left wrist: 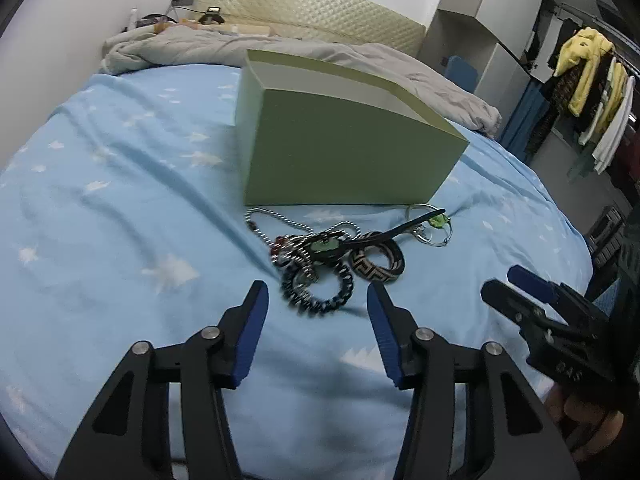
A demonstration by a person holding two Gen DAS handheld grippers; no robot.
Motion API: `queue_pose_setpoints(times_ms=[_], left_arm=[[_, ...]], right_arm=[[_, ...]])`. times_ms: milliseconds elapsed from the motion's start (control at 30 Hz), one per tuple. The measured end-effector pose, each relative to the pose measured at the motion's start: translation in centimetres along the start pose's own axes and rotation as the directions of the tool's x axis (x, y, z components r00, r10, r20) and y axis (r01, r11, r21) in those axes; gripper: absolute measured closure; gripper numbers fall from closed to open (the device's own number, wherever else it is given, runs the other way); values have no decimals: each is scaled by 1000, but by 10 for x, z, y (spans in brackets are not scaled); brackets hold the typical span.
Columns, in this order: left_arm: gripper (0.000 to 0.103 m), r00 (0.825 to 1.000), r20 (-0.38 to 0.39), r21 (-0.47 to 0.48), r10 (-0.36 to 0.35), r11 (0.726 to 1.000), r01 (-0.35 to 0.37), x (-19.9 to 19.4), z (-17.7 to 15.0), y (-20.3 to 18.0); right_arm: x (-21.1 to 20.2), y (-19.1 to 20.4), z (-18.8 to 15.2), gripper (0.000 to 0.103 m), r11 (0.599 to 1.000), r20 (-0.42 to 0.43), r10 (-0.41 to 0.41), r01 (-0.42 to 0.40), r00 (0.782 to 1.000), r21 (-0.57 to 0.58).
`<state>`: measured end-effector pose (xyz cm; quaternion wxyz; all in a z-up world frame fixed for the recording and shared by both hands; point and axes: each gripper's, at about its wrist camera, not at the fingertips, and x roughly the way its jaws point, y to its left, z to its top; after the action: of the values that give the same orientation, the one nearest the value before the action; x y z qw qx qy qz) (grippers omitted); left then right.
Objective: Organize jewelry
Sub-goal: 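Withdraw both tools from the box back toward the jewelry pile, then grasp the black hairpin with left tool while right tool grasps silver ring with green charm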
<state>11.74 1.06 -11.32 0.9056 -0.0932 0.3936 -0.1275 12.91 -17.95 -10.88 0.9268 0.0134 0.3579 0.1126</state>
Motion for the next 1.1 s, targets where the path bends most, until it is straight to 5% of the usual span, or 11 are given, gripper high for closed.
queue_pose_setpoints(times_ms=[233, 600, 967, 1100], left_arm=[[58, 999, -1, 80, -52, 995, 52, 20, 19, -18], [68, 993, -45, 200, -112, 972, 119, 64, 41, -47], [68, 981, -170, 378, -95, 913, 154, 102, 47, -72], [79, 978, -196, 419, -76, 895, 154, 112, 43, -76]], right_arm=[[25, -19, 16, 43, 998, -7, -58, 58, 998, 10], [66, -41, 30, 70, 995, -62, -88, 91, 994, 50], [94, -53, 39, 81, 994, -124, -62, 73, 990, 85], [102, -51, 40, 85, 994, -146, -60, 73, 987, 82]])
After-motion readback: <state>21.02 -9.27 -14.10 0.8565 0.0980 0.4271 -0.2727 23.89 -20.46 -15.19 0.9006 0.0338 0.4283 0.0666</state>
